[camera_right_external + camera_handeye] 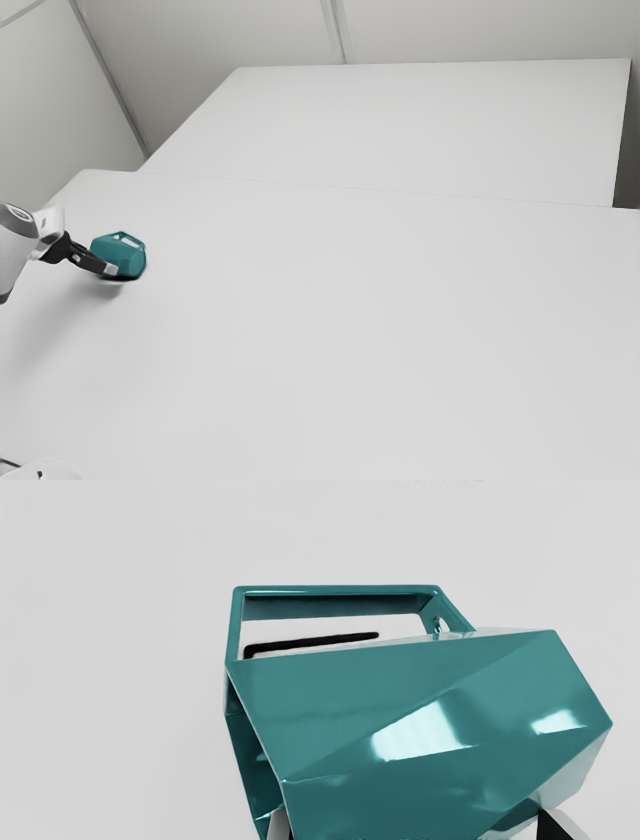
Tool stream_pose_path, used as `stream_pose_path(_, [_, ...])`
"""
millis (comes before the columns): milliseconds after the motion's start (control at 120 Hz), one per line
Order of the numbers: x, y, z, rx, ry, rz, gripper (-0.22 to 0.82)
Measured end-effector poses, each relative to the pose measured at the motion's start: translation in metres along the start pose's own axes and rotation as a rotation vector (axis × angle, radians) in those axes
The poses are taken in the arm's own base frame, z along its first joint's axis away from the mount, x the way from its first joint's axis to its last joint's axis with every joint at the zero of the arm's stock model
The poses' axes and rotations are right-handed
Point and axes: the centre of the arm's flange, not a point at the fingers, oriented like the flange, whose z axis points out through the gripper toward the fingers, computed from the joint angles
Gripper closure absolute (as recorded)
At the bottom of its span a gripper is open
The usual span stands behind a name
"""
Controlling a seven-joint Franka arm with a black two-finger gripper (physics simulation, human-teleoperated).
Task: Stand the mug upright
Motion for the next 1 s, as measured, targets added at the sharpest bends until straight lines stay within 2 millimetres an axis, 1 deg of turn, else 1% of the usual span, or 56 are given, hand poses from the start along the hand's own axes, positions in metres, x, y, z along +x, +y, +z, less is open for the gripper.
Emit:
stream_pose_path(67, [0.000,-0.001,0.000,0.000,0.001,0.002,0.12])
stream_pose_path(142, [0.005,0.000,-0.001,0.002,0.006,0.011,0.19])
stream_pose_path(217, [0.013,0.000,-0.002,0.004,0.013,0.024,0.31])
stream_pose_path(308, [0.019,0.001,-0.004,0.008,0.019,0.035,0.48])
stream_pose_path(392, [0.028,0.001,-0.007,0.014,0.028,0.047,0.59])
stream_pose_path(467, [0.035,0.002,-0.010,0.019,0.033,0.059,0.65])
stream_pose_path(608, [0.054,0.008,-0.017,0.033,0.039,0.092,0.73])
stream_pose_path(825, [0.077,0.019,-0.035,0.058,0.044,0.127,0.76])
stream_pose_path(900, [0.090,0.031,-0.044,0.068,0.035,0.147,0.77])
stream_pose_path(1000, [0.107,0.048,-0.061,0.081,-0.016,0.184,0.78])
